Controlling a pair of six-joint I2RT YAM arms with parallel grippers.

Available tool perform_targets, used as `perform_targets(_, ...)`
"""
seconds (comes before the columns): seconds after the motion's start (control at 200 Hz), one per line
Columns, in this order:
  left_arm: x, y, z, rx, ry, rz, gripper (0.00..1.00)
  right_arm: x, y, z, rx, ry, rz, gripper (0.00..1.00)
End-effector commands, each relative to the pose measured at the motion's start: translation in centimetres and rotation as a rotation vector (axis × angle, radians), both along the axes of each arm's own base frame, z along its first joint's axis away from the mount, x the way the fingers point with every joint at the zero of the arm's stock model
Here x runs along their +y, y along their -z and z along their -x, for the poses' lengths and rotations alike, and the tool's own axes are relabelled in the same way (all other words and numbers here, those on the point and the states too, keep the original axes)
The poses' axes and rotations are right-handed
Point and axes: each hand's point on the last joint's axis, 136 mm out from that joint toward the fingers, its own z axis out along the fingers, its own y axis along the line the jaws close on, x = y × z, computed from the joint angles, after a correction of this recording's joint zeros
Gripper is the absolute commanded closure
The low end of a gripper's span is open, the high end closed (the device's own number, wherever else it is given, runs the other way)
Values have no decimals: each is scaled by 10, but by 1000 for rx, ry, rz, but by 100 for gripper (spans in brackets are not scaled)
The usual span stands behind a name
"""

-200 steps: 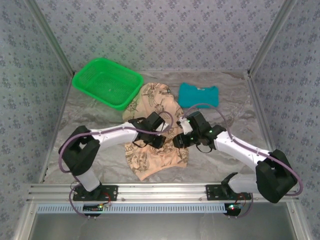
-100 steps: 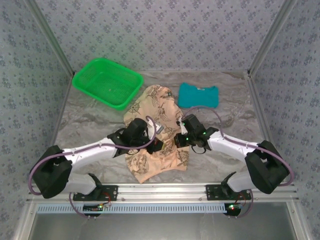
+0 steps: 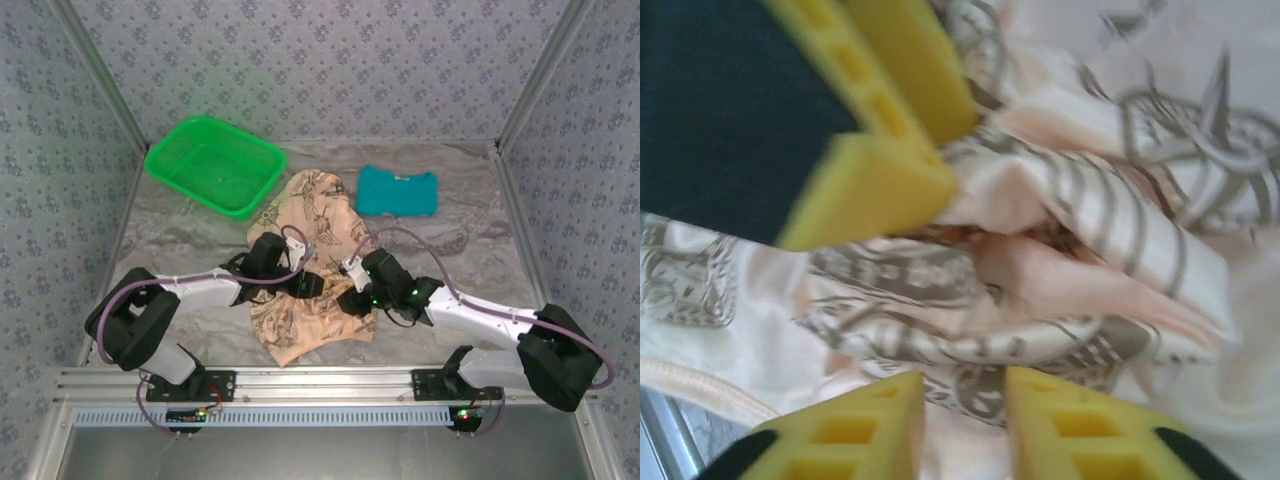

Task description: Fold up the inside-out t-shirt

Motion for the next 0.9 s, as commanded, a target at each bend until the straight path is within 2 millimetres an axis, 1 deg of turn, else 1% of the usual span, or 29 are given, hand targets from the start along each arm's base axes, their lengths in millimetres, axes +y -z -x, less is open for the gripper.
perform_targets(0.0, -8, -16, -2, -13, 47, 6, 47, -3, -3, -15, -72, 2, 38, 63)
perform_targets(0.12, -16, -15, 2, 15, 104, 11, 46, 2, 8, -30, -41, 29, 33, 59)
perform_targets(0.21, -23, -10, 0, 39, 103, 17, 46, 12, 18, -35, -23, 6, 32, 58)
perform_targets(0.255, -25, -7, -3, 48, 98, 10, 46, 20, 18, -38, -20, -16, 21, 59)
perform_targets(0.295, -26, -1, -7, 62, 82, -13, 47, 26, 17, -39, -16, -36, 15, 63)
perform_targets(0.31, -26, 0, -8, 65, 82, -18, 48, 28, 17, -38, -14, -45, 15, 68)
perform_targets(0.335, -28, 1, -9, 72, 87, -21, 50, 31, 17, -37, -11, -61, 13, 79)
perform_targets(0.37, -31, 1, -9, 80, 96, -20, 56, 35, 15, -34, -14, -92, 9, 91)
perform_targets(0.42, -31, 2, -12, 89, 88, -26, 66, 38, 10, -28, -44, -135, 11, 100)
perform_targets(0.48, -29, 4, -18, 88, 62, -56, 80, 42, 2, -20, -147, -191, 26, 100)
perform_targets(0.545, -23, 5, -30, 93, 13, -89, 91, 45, -11, -9, -241, -258, 18, 100)
perform_targets(0.575, -19, 4, -37, 97, -15, -94, 94, 44, -17, -5, -280, -277, 15, 100)
perform_targets(0.65, -11, -3, -51, 123, -64, -50, 97, 41, -31, 3, -350, -315, 1, 100)
perform_targets(0.715, -7, -13, -60, 147, -84, 16, 98, 35, -34, 9, -385, -352, 16, 100)
perform_targets(0.775, -5, -19, -64, 161, -88, 43, 99, 30, -29, 13, -395, -391, 60, 100)
perform_targets(0.83, -4, -22, -65, 179, -91, 48, 99, 28, -22, 25, -399, -460, 99, 100)
perform_targets(0.895, -5, -23, -65, 216, -93, 67, 98, 27, -12, 36, -446, -519, 155, 100)
